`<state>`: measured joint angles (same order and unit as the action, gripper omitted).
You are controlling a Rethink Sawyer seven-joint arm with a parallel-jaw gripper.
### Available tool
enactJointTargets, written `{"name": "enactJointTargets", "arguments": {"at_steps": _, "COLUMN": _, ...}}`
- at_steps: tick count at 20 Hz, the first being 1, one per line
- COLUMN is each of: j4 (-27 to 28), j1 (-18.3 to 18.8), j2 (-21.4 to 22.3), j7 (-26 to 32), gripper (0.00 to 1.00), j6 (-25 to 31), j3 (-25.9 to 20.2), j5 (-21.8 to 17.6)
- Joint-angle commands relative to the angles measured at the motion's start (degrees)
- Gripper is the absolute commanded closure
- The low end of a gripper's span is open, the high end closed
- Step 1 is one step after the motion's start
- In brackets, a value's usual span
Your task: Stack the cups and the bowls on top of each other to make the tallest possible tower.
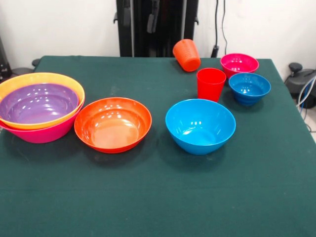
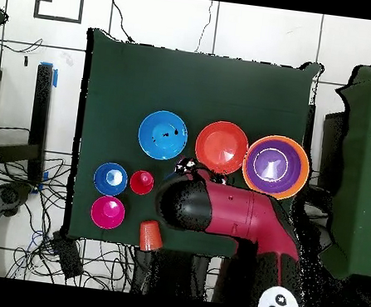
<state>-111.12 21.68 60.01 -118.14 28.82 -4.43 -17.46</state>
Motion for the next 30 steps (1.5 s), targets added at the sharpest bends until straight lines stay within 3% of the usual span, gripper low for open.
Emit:
{"name": "enactJointTargets", "arguments": {"at_steps": 1, "j4": -2.68, "j1": -4.83, "j2": -2.1, "j7": -13.49, "gripper": 0.0, "j6": 4.1, "j3": 3.68, "j5": 3.84}}
{"name": "enactJointTargets", "arguments": {"at_steps": 13, "j4": -2.85, "j1": -7.54, "j2": -11.08, "j7": -13.64, "gripper": 0.0, "j6": -11.02, "j3": 4.09, "j5": 8.86}}
{"name": "enactJointTargets", "arguments": {"at_steps": 24, "j4": -1.38, "j1": -10.36, "j2": -17.74, "j7": -13.41, "gripper": 0.0, "j6": -15.15, "j3": 3.92, "j5": 12.33}}
{"name": "enactJointTargets", "arguments": {"at_steps": 30, "j4": -3.83, "j1": -8.7, "j2": -16.62, "j7": -12.16, "gripper": 0.0, "j6": -15.86, "j3": -0.14, "j5": 14.86}}
